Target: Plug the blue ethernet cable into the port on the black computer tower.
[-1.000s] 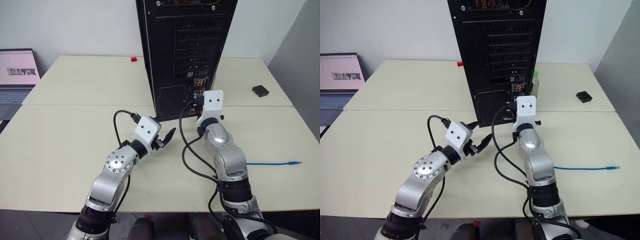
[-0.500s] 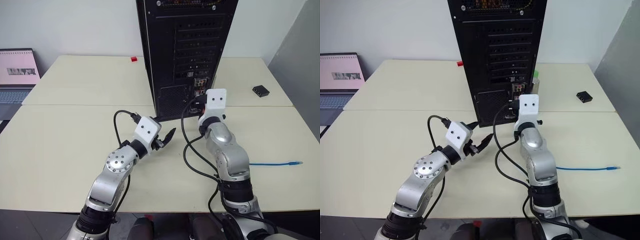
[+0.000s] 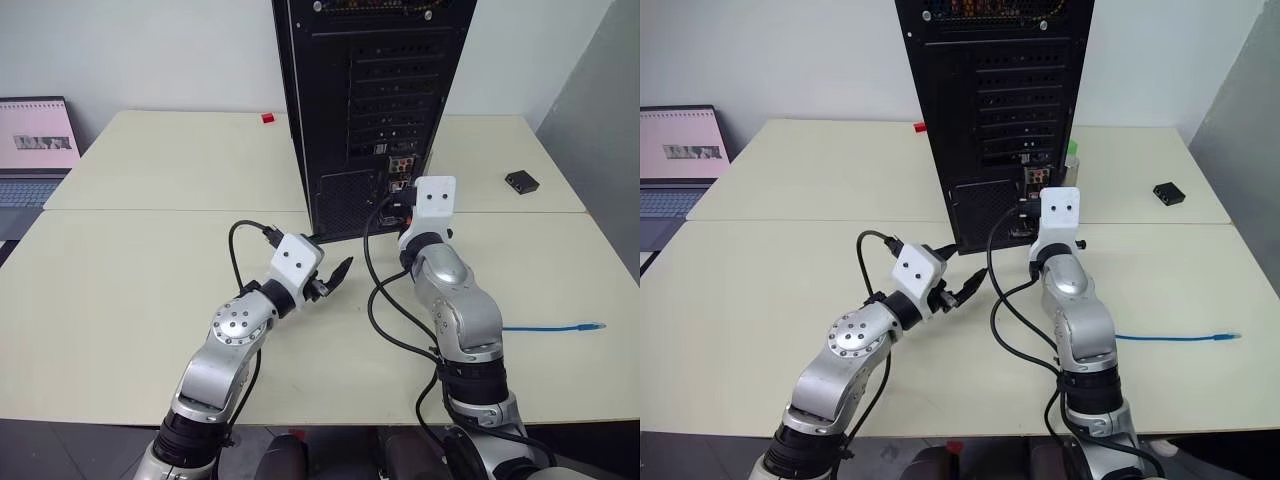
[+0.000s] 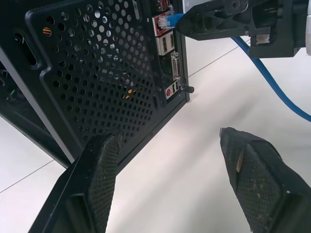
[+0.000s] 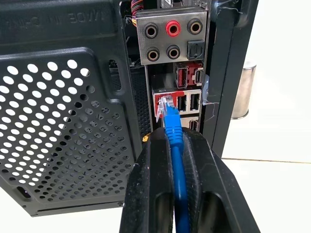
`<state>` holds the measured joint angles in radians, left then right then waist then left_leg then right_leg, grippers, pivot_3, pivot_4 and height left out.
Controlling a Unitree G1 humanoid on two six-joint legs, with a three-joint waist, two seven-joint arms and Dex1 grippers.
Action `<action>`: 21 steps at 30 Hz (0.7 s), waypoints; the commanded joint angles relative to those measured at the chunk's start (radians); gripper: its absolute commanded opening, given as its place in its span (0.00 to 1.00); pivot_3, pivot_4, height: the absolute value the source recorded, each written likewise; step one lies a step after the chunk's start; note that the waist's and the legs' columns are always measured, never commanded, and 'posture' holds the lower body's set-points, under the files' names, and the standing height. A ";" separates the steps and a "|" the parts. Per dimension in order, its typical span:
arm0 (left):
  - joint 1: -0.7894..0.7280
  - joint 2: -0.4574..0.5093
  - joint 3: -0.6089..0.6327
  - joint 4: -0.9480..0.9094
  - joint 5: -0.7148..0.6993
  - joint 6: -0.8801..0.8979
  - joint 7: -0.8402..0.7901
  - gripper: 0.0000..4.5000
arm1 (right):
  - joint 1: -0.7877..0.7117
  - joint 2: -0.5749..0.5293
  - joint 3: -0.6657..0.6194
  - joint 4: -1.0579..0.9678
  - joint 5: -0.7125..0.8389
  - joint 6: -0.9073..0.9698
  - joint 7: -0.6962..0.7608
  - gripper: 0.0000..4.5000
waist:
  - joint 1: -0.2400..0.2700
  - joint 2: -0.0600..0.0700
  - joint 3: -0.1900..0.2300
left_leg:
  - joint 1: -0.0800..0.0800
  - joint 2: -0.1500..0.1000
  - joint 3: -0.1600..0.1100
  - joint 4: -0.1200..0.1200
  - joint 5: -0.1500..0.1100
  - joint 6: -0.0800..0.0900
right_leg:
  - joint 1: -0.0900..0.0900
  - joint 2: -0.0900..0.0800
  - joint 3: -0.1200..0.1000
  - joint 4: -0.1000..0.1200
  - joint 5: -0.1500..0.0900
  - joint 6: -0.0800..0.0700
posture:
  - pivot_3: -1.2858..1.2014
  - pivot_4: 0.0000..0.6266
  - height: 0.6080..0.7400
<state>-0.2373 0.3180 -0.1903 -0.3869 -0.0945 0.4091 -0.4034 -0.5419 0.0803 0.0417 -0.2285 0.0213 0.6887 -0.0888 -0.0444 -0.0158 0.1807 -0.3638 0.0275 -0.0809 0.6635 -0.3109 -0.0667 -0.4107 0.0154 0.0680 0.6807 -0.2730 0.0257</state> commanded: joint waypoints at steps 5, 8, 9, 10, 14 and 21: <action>-0.007 -0.009 0.004 -0.017 0.008 -0.019 0.002 0.76 | -0.039 -0.011 0.002 0.005 -0.007 -0.037 0.006 0.00 | 0.000 0.000 0.000 | 0.000 0.000 0.000 0.000 0.000 0.000 | 0.000 0.000 0.000 0.000 0.000 0.000 | 0.52 0.24 1.00; -0.009 -0.011 0.004 -0.016 0.009 -0.019 0.002 0.76 | -0.041 -0.014 0.002 0.013 -0.007 -0.042 0.007 0.00 | -0.001 0.000 0.000 | 0.000 0.000 0.000 0.000 0.000 0.000 | 0.000 0.000 0.000 0.000 0.000 0.000 | 0.52 0.24 1.00; -0.008 -0.011 0.005 -0.016 0.009 -0.019 0.002 0.76 | -0.041 -0.014 0.004 0.015 -0.008 -0.044 0.007 0.00 | -0.001 0.000 0.000 | 0.000 0.000 0.000 0.000 0.000 0.000 | 0.000 0.000 0.000 0.000 0.000 0.000 | 0.52 0.24 1.00; -0.010 -0.012 0.005 -0.014 0.009 -0.020 0.002 0.76 | -0.043 -0.015 0.005 0.021 -0.009 -0.047 0.007 0.00 | -0.001 0.000 0.000 | 0.000 0.000 0.000 0.000 0.000 0.000 | 0.000 0.000 0.000 0.000 0.000 0.000 | 0.52 0.24 1.00; -0.012 -0.014 0.006 -0.011 0.010 -0.022 0.003 0.76 | -0.047 -0.018 0.006 0.031 -0.009 -0.053 0.008 0.00 | -0.003 0.000 0.000 | 0.000 0.000 0.000 0.000 0.000 0.000 | 0.000 0.000 0.000 0.000 0.000 0.000 | 0.52 0.24 1.00; -0.014 -0.017 0.004 -0.009 0.010 -0.024 0.003 0.76 | -0.068 -0.034 0.016 0.051 -0.016 -0.052 0.022 0.00 | -0.012 0.000 0.000 | 0.001 0.000 0.000 0.000 0.000 0.000 | 0.000 0.000 0.000 0.001 0.000 0.000 | 0.52 0.24 1.00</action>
<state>-0.2379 0.3090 -0.1903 -0.3850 -0.0912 0.4077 -0.4034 -0.5657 0.0532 0.0533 -0.1722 0.0142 0.6622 -0.0782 -0.0559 -0.0158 0.1807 -0.3631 0.0276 -0.0807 0.6637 -0.3108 -0.0667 -0.4107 0.0156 0.0684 0.6814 -0.2730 0.0257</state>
